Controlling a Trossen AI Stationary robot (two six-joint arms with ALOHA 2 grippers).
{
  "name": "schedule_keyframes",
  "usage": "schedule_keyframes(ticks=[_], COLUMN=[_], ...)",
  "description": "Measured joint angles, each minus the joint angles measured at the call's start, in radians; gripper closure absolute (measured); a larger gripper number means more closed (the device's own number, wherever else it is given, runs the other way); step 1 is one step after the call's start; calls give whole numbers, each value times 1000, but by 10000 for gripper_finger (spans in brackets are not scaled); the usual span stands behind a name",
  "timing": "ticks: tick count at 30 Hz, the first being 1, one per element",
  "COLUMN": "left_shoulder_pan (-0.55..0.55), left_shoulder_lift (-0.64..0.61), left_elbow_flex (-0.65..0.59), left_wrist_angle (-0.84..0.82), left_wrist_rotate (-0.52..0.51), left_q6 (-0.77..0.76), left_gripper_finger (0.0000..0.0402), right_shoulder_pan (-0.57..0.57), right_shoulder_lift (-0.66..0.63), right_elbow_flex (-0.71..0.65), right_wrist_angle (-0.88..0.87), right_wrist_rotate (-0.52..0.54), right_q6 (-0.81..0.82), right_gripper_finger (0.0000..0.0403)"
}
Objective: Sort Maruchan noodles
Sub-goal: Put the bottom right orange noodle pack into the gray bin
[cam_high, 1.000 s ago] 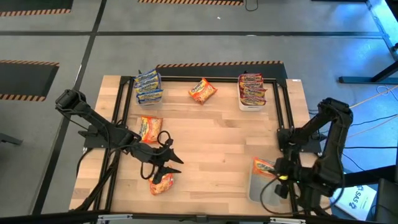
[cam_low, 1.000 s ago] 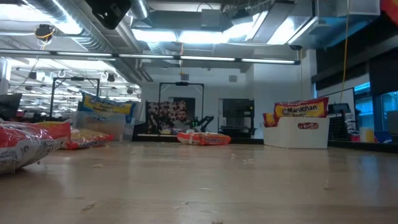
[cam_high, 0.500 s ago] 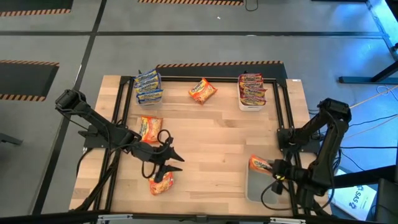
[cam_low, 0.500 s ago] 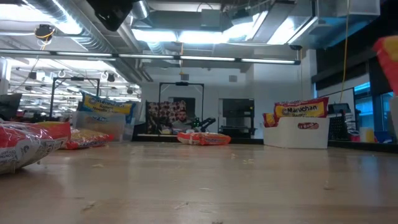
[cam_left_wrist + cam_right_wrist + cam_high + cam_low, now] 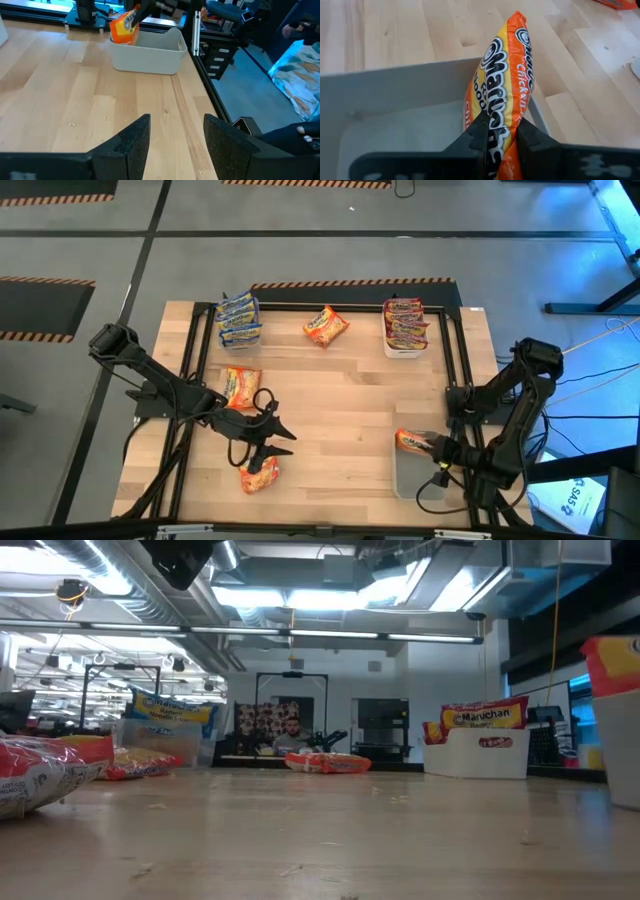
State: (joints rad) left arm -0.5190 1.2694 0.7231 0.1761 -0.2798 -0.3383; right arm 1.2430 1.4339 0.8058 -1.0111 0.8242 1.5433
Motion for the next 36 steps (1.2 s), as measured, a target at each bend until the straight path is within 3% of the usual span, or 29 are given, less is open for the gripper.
schedule_keyframes(ticks=[7, 16, 22, 27, 36], left_shoulder_pan=[0, 0, 0, 0, 0], left_shoulder_lift=[0, 0, 0, 0, 0], left_elbow_flex=[0, 0, 0, 0, 0], left_wrist_angle=[0, 0, 0, 0, 0], left_wrist_rotate=[0, 0, 4, 8, 8], left_q6=[0, 1, 1, 1, 9], left_gripper_finger=[224, 224, 224, 224, 224], right_shoulder_pan=[0, -14, -22, -68, -139], right_shoulder_lift=[0, 4, 4, 4, 4], right_elbow_flex=[-79, -81, -81, -63, 83], right_wrist_angle=[124, 122, 110, 65, -73], right_wrist_rotate=[-12, -16, -29, -183, -271], right_q6=[-85, -103, -92, -84, -138], right_gripper_finger=[372, 369, 301, 240, 218])
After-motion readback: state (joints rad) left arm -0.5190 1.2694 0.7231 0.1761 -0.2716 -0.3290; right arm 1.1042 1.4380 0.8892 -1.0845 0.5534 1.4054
